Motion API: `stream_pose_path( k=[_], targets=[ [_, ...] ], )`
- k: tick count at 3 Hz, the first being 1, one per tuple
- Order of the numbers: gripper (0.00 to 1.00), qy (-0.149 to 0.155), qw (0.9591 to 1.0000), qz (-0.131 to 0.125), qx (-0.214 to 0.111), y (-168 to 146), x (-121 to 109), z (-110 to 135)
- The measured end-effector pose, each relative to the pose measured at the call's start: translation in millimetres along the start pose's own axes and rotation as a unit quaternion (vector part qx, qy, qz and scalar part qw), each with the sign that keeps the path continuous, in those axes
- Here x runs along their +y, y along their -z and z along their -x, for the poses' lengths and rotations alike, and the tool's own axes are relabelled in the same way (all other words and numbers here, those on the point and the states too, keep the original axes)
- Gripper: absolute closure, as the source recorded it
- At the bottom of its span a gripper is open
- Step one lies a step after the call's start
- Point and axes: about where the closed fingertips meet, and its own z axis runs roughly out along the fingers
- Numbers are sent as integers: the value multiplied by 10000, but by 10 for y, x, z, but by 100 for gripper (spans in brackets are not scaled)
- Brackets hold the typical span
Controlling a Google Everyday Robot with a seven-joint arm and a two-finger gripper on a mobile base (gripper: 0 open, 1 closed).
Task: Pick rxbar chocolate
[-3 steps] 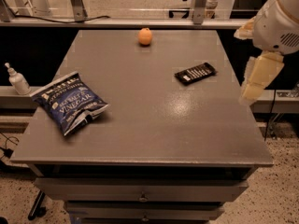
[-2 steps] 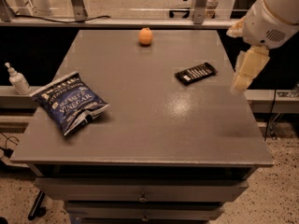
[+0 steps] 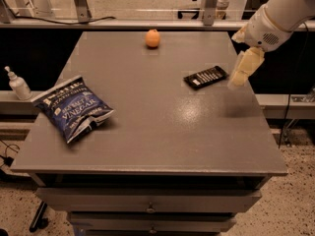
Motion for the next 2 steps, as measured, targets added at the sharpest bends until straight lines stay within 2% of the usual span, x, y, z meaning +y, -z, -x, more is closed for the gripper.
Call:
stream_pose_path(
  k=[2],
  targets=[
    [0, -628, 9972, 73, -388, -478, -318, -65]
  ],
)
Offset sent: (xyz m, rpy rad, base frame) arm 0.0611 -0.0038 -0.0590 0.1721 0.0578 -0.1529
